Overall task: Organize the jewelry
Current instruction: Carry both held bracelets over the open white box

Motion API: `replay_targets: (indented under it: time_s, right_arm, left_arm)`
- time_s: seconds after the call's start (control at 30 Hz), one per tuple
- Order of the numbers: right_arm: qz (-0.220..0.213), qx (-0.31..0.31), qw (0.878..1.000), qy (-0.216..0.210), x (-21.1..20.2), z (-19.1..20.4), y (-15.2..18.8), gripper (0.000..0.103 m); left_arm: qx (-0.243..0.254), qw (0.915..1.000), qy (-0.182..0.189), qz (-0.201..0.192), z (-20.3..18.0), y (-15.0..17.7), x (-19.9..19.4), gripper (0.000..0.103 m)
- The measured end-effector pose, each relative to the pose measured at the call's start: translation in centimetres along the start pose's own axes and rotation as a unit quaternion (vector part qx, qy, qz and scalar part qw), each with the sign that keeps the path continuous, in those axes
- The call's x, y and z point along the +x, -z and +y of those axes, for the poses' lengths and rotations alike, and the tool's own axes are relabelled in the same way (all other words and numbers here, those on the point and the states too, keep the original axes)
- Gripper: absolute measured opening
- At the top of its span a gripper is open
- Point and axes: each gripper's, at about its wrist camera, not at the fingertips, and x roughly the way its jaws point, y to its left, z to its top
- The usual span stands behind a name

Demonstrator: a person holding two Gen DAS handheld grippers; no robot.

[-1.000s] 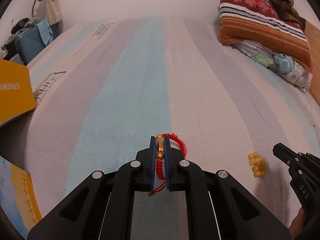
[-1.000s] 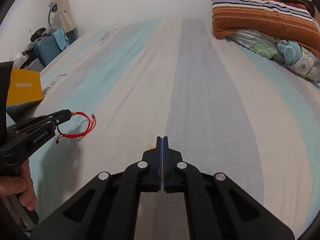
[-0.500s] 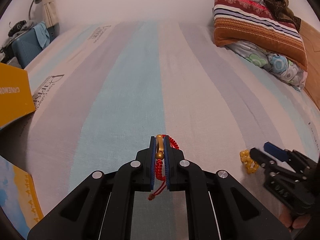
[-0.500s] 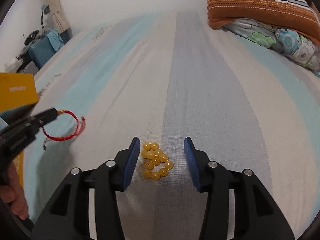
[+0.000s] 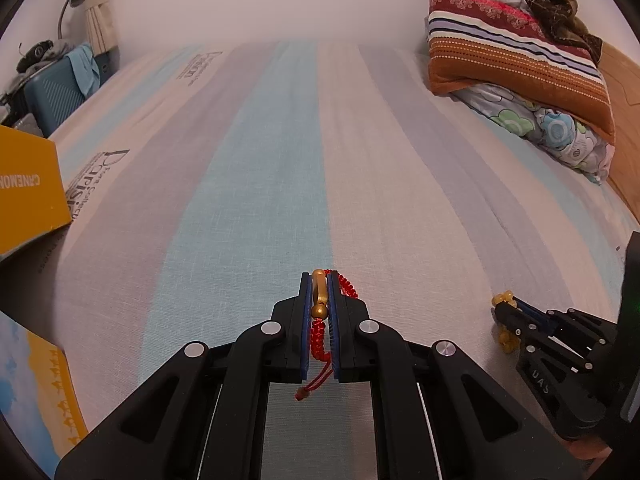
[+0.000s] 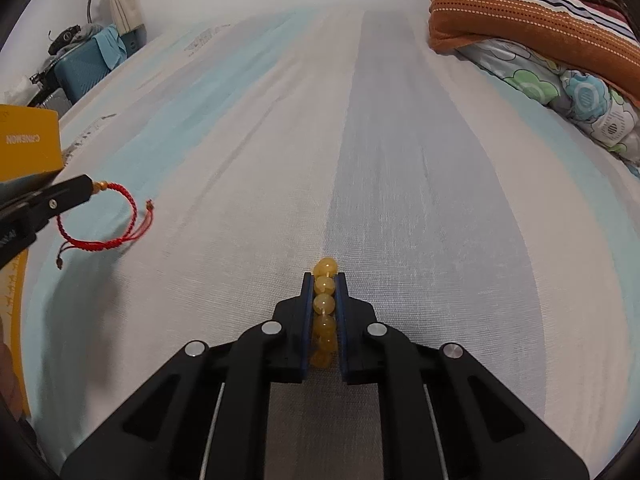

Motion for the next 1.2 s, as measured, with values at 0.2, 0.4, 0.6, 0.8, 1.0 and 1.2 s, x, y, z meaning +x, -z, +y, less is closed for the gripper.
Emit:
replay_targets:
  time_s: [0.2,0.4,0.6,0.8,1.0,1.2]
  right_arm:
    - [-0.017,0.013,1.000,-0.012,-1.6,-0.2,-0.4,0.009]
    - [-0.028,0.017,0.999,-0.017,-2.7,-0.2,-0.7,0.009]
    - [-0.034,0.011,0.999,-0.012,-3.6,-0.2,-1.0,0.009]
    - [-0.039,0.019,0.999,-0.010,-5.6,0.0,-1.4,0.009]
    - [-0.050,0.024,0.998,-0.015,-8.8,1.2,-1.7,0.009]
    - [-0.065,0.017,0.997,-0.024,-12.8,3.6,-1.8,0.009]
  left_arm:
    - [0.001,1.0000,0.002,-0.003,-0.1,-0.1,-0.3,0.007]
    - [0.003,0.9999,0.006,-0.009,-0.2,-0.2,-0.8,0.007]
    - [0.007,0.9999,0.004,-0.013,-0.2,-0.2,-2.1,0.007]
    - [0.006,0.9999,0.010,-0.010,0.0,-0.5,-4.3,0.007]
    - [0.009,0.9997,0.013,-0.020,0.3,-0.4,-7.8,0.007]
    - [0.008,0.9994,0.008,-0.032,1.2,0.2,-12.1,0.007]
